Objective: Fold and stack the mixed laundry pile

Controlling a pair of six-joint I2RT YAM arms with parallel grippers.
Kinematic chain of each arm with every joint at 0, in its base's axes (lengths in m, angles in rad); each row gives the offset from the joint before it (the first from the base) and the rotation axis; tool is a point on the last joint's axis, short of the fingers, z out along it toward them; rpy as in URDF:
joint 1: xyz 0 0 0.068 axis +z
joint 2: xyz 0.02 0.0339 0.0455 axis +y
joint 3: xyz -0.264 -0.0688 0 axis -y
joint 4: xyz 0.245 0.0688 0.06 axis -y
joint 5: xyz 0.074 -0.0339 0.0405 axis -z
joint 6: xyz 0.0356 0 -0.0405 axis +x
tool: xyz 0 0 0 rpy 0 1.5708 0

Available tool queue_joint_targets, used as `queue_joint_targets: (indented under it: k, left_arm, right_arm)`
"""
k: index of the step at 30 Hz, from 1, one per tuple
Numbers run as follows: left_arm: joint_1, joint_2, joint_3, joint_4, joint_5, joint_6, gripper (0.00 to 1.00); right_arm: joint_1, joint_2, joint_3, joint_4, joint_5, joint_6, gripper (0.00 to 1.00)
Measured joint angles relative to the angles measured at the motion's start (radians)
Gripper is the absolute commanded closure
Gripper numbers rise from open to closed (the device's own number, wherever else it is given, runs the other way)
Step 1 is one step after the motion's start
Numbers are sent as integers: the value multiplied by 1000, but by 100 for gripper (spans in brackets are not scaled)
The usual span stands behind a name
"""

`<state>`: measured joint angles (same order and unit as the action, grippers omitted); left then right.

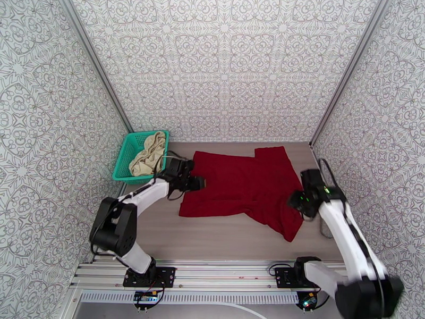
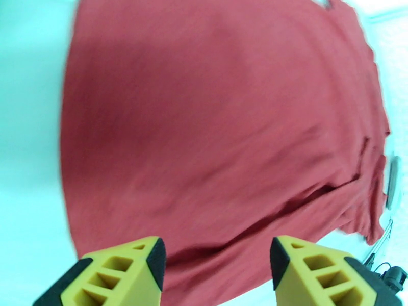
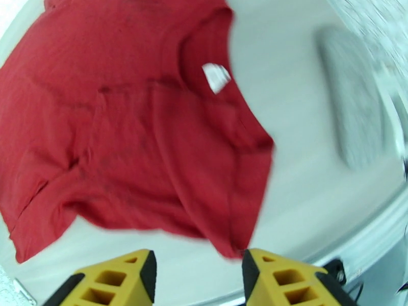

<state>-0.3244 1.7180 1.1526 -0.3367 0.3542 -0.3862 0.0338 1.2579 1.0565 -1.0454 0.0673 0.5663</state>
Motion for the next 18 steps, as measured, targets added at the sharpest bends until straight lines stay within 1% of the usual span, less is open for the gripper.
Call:
queue_joint_targets:
  k: [4,8,11,13,18]
  left_arm:
    - [-27,193,187,31,-1,17,46]
    - [-19,357,293,54,0,-17,48]
    - [-1,449,341,58,7,-58,49]
    - [14,474,372,64,21,-85,49]
    - [54,531,436,97,45,-150,49]
  right_arm:
    - [0,315,117,164,-1,-44,50]
    - [0,590,285,266,-3,-69,52]
    - [0,746,400,302,-14,-71,53]
    - [0,827,467,307,-29,-70,53]
    - [0,975,680,280,-72,-58,54]
